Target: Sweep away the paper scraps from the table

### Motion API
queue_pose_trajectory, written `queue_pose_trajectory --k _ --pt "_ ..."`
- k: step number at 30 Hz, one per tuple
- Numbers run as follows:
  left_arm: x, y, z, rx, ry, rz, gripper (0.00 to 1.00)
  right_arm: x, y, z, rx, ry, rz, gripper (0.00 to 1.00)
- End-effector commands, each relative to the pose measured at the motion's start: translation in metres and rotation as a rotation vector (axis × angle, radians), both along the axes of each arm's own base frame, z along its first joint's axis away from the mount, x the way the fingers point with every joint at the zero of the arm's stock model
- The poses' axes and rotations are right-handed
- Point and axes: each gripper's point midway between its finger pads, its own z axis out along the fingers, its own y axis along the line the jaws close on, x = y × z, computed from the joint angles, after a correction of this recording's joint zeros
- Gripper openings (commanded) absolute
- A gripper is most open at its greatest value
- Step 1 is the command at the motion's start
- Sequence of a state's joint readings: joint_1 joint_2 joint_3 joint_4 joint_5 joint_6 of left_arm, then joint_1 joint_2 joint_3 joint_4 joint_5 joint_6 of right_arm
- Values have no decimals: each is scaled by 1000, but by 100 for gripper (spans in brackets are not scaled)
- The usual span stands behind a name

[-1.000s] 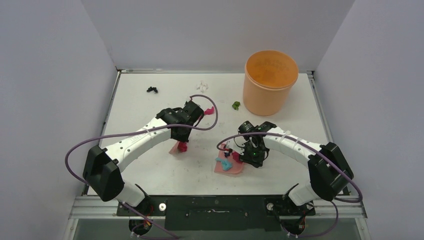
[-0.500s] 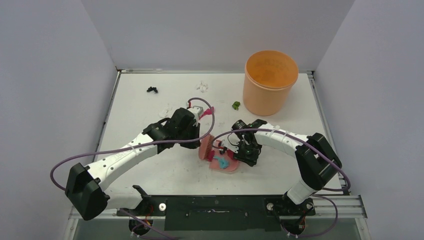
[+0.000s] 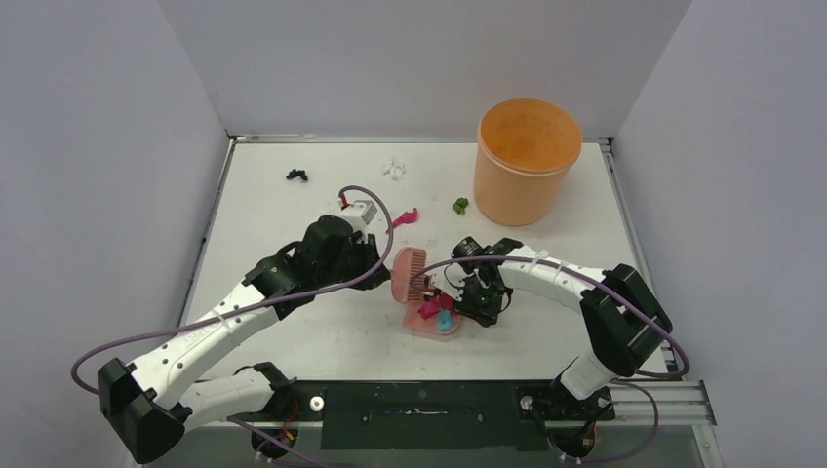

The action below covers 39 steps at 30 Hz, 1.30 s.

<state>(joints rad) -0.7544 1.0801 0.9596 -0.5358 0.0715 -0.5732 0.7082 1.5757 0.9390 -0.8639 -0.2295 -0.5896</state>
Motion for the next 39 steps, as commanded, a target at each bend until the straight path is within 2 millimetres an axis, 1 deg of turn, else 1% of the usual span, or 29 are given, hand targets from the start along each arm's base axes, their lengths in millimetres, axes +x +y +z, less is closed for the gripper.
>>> queue_pose_trajectory --k 1,4,6,8,11,14,18,21,24,26,29,31,32,34,39 --pt "9 26 40 -10 -119 114 0 1 8 10 61 -39 7 5" --pt "7 55 49 45 -185 187 0 2 5 17 66 -55 11 5" --pt "6 73 46 90 -228 219 0 3 4 23 70 -71 8 5" --pt "5 85 41 119 -267 234 0 1 0 29 69 -81 16 5" --pt "1 95 28 143 -308 220 0 0 -10 38 39 -100 39 5" --pt "-4 101 20 156 -334 207 0 2 -14 51 35 -122 66 5" --pt "-9 107 21 89 -380 233 0 18 -8 72 68 -183 81 5" --pt "-13 112 22 33 -422 261 0 27 0 83 89 -153 85 5" --pt "-14 120 29 4 -461 299 0 41 8 95 131 -154 80 5" --pt "-13 125 29 8 -471 323 0 53 12 104 165 -162 73 5" --pt "-12 130 27 31 -467 341 0 75 10 121 205 -172 30 5" --pt "-11 129 25 41 -460 336 0 89 9 134 223 -172 -1 5" --pt "-11 128 22 47 -453 330 0 98 9 146 238 -184 -17 5" --pt "-11 122 19 51 -438 304 0 110 5 159 251 -187 -51 5" --pt "-10 114 11 73 -402 268 0 154 -3 197 346 -270 -214 5"
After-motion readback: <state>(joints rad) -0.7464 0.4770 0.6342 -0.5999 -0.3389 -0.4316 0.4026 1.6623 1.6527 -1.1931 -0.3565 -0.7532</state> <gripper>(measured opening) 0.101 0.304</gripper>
